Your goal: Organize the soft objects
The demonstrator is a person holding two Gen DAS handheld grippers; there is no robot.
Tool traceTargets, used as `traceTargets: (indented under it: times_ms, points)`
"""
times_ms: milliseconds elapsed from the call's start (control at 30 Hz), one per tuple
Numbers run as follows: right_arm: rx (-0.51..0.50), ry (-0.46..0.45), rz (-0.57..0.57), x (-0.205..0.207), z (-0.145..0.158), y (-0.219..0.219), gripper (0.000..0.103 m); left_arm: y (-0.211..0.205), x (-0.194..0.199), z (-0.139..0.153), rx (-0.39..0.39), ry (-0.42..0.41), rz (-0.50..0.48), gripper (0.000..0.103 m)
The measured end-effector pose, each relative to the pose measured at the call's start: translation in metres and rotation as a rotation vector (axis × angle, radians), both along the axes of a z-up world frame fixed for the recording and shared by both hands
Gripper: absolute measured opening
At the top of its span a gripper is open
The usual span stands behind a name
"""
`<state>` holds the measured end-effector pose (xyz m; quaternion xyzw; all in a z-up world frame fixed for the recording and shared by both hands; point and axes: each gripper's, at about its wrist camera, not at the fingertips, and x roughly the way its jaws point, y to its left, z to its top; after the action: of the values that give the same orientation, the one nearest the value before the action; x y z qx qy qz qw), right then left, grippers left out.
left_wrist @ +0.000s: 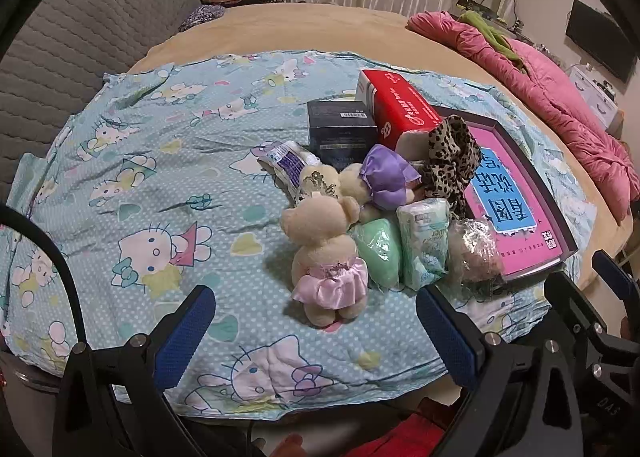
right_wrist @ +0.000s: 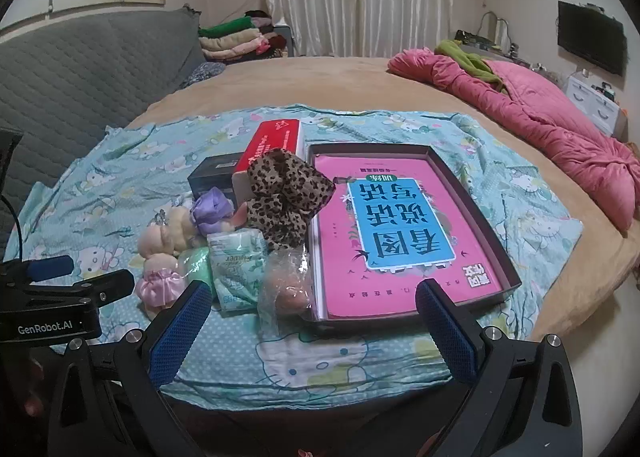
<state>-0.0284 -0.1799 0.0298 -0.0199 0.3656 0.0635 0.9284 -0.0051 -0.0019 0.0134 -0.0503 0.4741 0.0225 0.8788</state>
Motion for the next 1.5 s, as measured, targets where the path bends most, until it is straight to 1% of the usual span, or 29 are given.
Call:
traceTargets:
  times_ms: [1033, 1367, 1500]
  points:
    - [-0.012, -0.005, 0.013, -0.001, 0.000, 0.004, 0.102, -0.002, -0.001, -0.001, 0.004, 0.007, -0.004, 0.101]
    - [-0.021, 0.001, 0.027, 0.000, -0.003, 0.007, 0.102, 0.001, 0.002, -0.007, -0.011, 0.021, -0.004, 0.101]
    - [-0.026, 0.013, 0.040, 0.002, -0.005, 0.008, 0.102, 0.005, 0.005, -0.013, -0.042, 0.038, -0.004, 0.101]
